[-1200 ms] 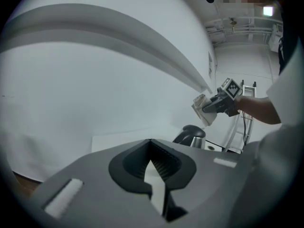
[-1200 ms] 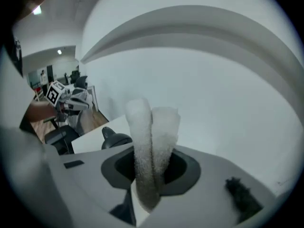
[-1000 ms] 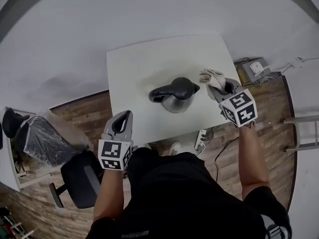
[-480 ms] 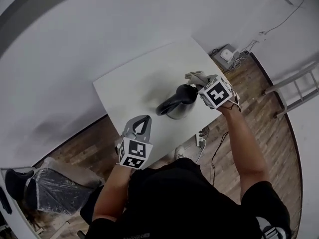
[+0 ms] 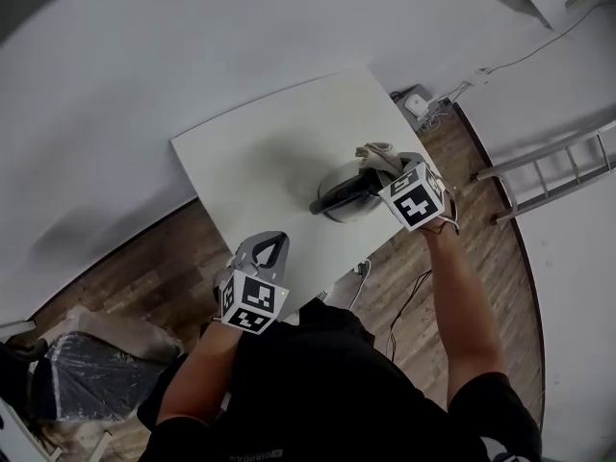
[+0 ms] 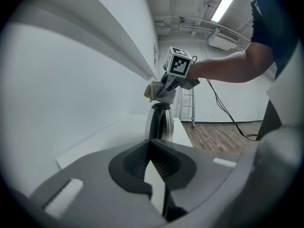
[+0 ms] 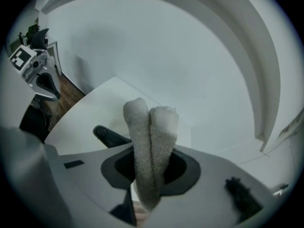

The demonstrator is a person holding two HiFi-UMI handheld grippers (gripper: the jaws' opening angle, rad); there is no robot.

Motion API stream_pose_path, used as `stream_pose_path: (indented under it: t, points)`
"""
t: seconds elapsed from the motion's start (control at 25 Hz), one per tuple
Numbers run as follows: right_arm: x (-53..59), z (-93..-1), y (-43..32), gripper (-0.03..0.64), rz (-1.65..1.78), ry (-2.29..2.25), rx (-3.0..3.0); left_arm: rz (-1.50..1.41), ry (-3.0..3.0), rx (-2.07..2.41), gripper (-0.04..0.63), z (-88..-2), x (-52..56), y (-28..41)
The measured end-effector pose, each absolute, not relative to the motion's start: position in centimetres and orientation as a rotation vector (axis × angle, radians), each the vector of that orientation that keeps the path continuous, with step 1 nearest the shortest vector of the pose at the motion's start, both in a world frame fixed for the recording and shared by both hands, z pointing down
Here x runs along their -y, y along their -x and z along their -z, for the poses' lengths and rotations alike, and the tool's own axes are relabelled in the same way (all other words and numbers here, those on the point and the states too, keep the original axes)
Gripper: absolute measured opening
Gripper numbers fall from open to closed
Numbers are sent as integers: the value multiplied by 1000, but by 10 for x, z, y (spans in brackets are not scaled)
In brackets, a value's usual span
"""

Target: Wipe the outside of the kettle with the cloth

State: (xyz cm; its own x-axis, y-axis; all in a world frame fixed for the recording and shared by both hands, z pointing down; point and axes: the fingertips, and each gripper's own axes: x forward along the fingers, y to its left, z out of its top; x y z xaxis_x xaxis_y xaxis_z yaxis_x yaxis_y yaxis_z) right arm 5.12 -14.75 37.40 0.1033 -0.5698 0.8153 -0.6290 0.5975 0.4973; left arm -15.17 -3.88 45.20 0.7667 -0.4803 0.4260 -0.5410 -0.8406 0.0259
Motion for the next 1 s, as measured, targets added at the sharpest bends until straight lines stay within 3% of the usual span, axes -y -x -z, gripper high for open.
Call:
stream_pose_path:
  t: [0.48, 1.0]
  points:
    - [124, -380, 13, 98, 199, -982, 1549, -666, -2798, 763, 8, -460, 22, 145]
    - [103, -413, 113, 98, 580, -954, 1622, -708, -2687, 856, 8, -478, 21, 195]
